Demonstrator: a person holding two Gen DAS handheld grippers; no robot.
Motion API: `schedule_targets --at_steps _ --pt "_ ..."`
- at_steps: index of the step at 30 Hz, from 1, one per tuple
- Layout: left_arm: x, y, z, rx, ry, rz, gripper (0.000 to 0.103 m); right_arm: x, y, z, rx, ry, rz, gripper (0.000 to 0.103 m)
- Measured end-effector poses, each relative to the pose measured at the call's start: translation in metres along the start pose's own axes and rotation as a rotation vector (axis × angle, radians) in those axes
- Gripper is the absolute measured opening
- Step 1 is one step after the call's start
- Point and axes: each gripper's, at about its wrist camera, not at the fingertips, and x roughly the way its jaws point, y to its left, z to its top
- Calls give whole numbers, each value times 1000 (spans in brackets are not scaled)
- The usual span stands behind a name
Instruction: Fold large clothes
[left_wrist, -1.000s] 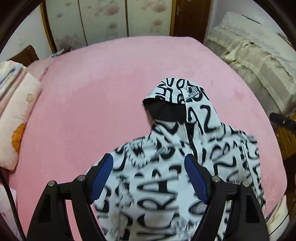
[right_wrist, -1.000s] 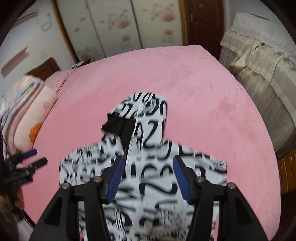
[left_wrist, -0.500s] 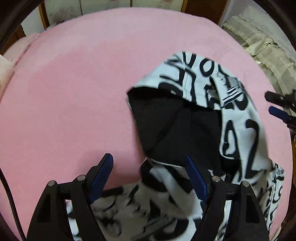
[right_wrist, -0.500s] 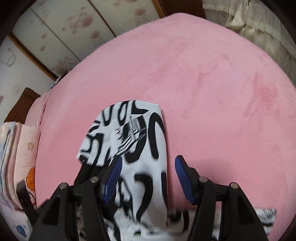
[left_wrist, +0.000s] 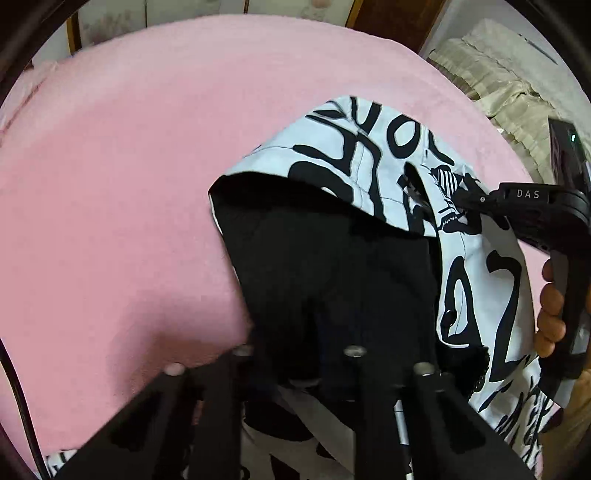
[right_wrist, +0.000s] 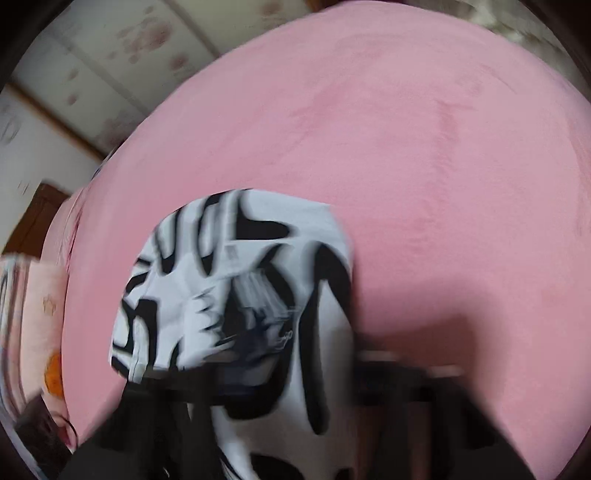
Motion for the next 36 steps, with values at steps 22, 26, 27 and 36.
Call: schedule_targets --at_steps 22,26,27,36 --pt "-159 83 -183 -171 51 -153 12 -202 77 -371 -1545 -388 -233 8" --pt "-169 92 -216 -193 92 -185 13 -192 48 -395 -1369 -297 -282 20" --pt "-174 95 -228 -191 100 -198 13 -195 42 -398 -1311 -291 -279 21" --pt "-188 68 -250 -191 103 -372 33 -224 13 -365 -682 -119 -79 46"
